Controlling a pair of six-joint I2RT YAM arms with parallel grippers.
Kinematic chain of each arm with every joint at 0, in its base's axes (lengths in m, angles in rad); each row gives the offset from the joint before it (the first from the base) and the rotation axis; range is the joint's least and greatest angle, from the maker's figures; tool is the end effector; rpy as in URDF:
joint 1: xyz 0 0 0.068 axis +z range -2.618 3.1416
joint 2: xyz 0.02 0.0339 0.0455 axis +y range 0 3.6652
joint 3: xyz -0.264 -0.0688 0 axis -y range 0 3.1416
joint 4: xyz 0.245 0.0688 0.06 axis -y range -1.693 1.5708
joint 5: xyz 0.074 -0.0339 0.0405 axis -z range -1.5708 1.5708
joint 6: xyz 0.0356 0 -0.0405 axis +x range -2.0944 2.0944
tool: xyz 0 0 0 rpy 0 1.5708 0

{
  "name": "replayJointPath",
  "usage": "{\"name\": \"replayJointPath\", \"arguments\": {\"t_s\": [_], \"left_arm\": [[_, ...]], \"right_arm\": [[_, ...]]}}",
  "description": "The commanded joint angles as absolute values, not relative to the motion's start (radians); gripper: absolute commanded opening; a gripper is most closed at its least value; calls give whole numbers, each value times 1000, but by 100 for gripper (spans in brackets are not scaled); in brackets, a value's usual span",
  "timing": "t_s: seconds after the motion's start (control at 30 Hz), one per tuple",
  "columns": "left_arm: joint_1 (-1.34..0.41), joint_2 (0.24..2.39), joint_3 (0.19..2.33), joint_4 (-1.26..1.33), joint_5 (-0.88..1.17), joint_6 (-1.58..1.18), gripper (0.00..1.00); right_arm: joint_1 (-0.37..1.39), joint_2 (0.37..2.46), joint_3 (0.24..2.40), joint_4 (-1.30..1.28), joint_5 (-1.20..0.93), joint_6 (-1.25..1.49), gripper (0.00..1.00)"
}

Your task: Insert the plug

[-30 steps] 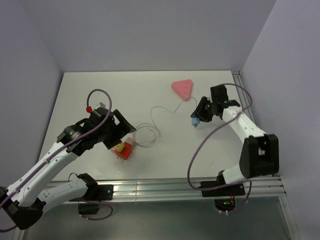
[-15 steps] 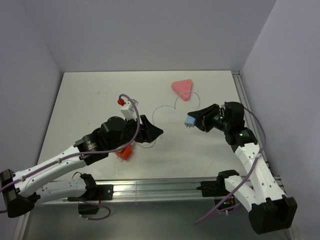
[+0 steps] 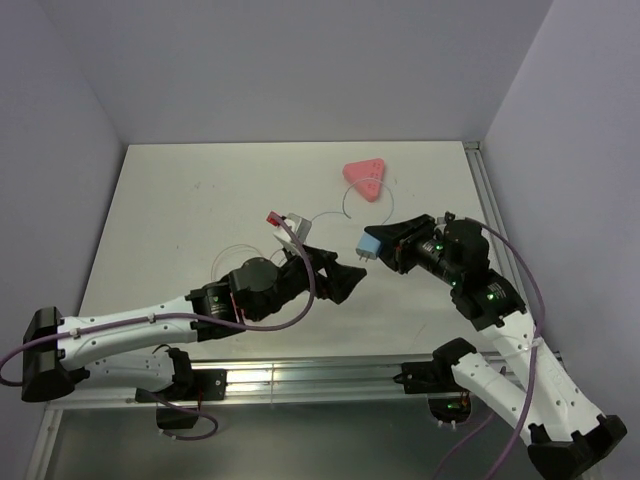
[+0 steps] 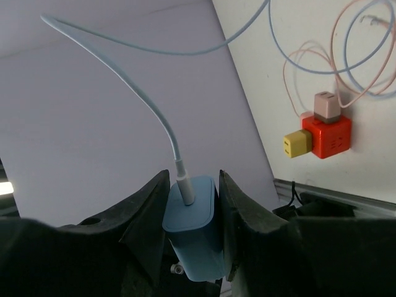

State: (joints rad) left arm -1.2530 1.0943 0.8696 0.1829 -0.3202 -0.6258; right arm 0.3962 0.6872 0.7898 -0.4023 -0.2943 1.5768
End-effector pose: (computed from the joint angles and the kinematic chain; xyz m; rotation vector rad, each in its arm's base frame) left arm 0.0915 -0.2424 0.3475 0.2782 1.7242 -1.1716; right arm 0.1406 0.0700 0.3338 1.0225 1.9574 1.5302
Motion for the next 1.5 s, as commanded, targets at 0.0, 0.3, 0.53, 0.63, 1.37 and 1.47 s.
{"name": "replayJointPath", "arguments": {"t_s": [0.0, 0.3, 0.53, 0.63, 1.37, 1.47], "left_arm": [[-1285, 1123, 882, 330, -408, -551, 95], [-1322, 1163, 870, 446, -453, -456, 92], [-1324, 1166, 877, 423, -476, -462, 84], [-1322, 1172, 880, 416, -476, -462, 84], [-1313, 1163, 922, 316, -537, -478, 0], [-1270, 1121, 904, 273, -429, -544, 0]], "right_arm": [[483, 661, 785, -367, -126, 1695, 0], [640, 646, 807, -385, -6, 1763, 0], [672, 643, 813, -383, 29, 1775, 0], [693, 641, 818, -382, 54, 1779, 0], [769, 680, 877, -364, 49, 1694, 18], [769, 695, 934, -409, 58, 1564, 66]]}}
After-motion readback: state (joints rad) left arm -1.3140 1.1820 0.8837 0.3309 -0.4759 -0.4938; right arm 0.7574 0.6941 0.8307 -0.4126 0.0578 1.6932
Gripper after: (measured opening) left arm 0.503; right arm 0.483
